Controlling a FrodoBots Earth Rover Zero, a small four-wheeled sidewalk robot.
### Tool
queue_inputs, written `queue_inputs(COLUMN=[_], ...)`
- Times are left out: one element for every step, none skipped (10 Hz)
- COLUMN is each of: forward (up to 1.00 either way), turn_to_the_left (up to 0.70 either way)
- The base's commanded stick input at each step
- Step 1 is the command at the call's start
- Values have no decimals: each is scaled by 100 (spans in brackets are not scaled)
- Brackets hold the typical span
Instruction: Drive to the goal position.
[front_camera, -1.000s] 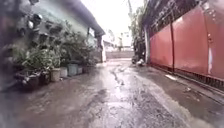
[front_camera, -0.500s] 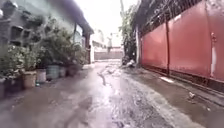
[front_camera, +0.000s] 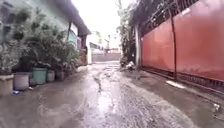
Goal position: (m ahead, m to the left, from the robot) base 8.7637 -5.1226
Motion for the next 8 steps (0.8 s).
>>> queue_inputs(forward=[100,100,100,100,100,100,100,100], turn_to_the_left=[0,0,0,0,0,0,0,0])
